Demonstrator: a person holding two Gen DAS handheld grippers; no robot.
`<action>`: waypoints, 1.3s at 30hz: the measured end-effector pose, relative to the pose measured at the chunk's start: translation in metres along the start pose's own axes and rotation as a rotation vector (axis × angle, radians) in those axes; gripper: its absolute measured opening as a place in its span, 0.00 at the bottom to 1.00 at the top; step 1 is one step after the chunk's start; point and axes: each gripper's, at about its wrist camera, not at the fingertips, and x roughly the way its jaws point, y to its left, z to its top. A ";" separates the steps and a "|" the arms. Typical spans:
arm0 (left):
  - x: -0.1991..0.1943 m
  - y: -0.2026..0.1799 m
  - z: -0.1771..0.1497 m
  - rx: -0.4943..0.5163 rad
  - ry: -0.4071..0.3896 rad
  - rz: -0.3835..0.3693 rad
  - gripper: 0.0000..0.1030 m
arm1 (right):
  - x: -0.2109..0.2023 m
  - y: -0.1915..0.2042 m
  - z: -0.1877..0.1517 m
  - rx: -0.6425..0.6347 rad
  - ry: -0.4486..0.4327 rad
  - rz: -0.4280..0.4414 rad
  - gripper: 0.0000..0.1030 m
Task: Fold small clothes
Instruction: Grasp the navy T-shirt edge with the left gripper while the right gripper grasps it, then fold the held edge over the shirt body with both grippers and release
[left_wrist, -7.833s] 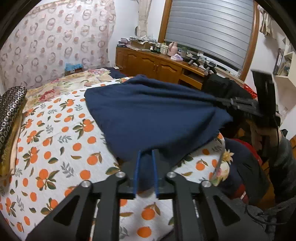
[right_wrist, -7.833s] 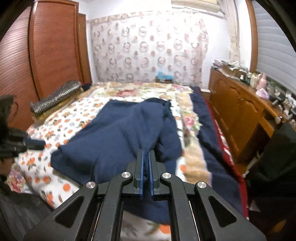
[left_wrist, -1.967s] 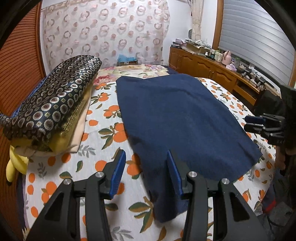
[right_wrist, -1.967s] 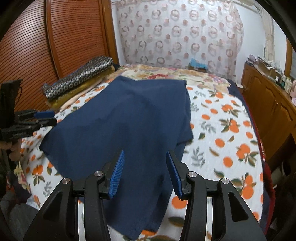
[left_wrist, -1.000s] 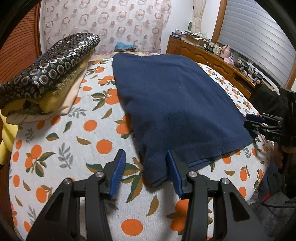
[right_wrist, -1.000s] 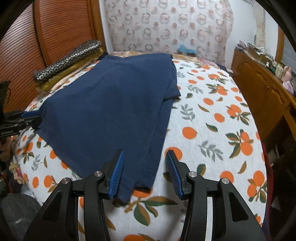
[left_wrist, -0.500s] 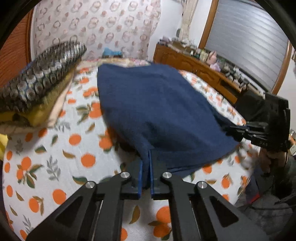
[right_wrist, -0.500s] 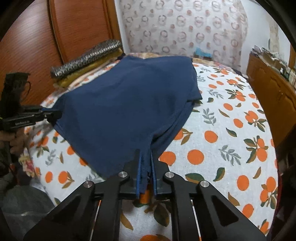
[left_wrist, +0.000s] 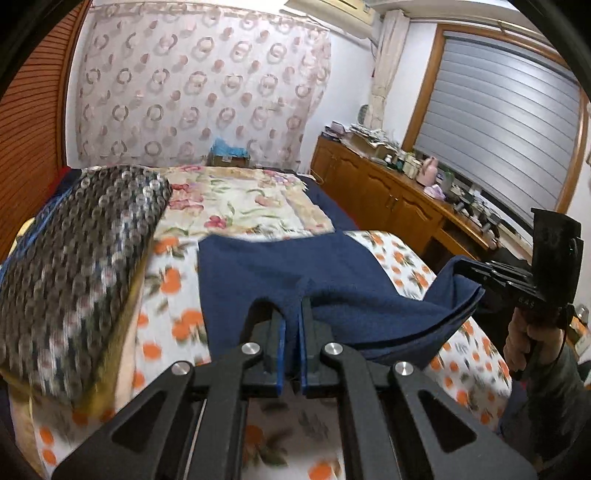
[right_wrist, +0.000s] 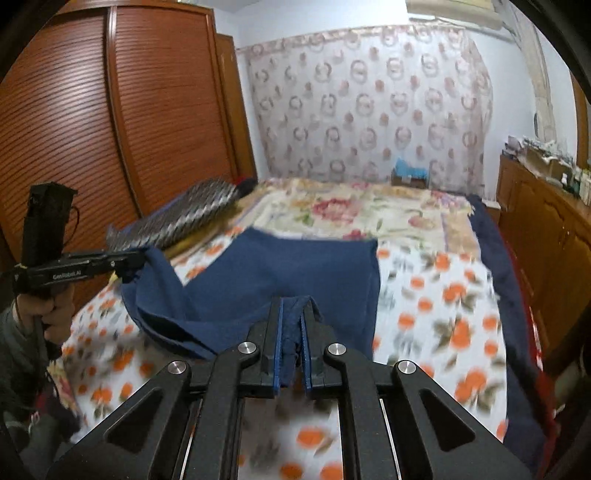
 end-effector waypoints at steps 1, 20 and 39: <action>0.006 0.004 0.007 -0.005 0.000 0.006 0.02 | 0.005 -0.003 0.006 -0.006 -0.002 -0.002 0.05; 0.110 0.052 0.073 -0.045 0.094 0.099 0.05 | 0.140 -0.082 0.062 0.045 0.141 -0.022 0.06; 0.122 0.046 0.043 -0.005 0.169 0.142 0.44 | 0.122 -0.088 0.061 -0.013 0.155 -0.079 0.46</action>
